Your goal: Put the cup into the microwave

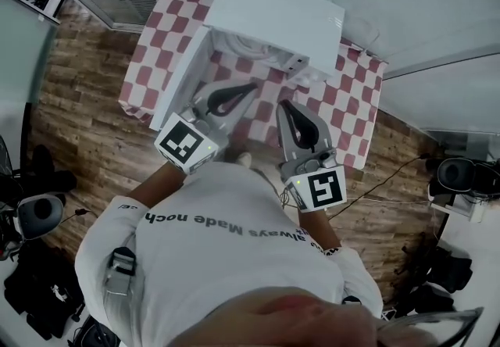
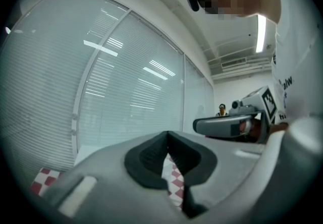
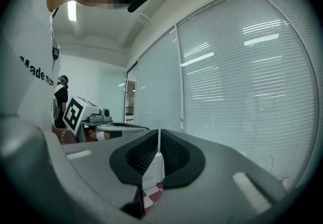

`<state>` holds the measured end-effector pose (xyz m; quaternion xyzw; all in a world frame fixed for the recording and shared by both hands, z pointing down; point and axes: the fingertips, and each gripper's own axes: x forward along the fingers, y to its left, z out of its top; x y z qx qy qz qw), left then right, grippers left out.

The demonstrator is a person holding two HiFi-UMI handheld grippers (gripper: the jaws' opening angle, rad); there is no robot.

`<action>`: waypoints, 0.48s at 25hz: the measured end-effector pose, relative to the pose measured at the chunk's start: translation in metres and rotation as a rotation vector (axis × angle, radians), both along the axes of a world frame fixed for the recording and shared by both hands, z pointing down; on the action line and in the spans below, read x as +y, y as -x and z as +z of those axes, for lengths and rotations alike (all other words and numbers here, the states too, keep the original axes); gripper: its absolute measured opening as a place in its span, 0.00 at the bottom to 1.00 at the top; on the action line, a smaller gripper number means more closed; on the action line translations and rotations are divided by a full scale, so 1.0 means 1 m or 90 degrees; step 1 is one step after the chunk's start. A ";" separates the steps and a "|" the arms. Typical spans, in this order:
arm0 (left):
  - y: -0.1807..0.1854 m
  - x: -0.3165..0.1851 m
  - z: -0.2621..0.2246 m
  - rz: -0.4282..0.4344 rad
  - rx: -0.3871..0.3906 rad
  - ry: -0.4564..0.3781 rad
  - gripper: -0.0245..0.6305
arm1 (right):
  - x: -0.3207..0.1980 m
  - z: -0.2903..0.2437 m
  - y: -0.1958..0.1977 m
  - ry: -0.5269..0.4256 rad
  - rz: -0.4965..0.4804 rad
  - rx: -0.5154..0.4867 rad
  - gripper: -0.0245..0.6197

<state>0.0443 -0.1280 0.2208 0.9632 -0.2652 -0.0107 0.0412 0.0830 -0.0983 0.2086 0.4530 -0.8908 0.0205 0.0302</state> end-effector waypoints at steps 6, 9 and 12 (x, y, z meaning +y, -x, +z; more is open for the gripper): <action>-0.002 0.017 -0.011 0.008 0.009 -0.004 0.04 | 0.015 -0.014 -0.001 -0.007 0.000 -0.015 0.06; -0.004 0.020 -0.007 0.006 0.004 -0.001 0.04 | 0.016 -0.015 0.000 -0.012 -0.004 -0.006 0.06; -0.007 0.020 -0.004 0.008 -0.003 -0.003 0.04 | 0.015 -0.015 -0.002 -0.018 0.000 -0.003 0.06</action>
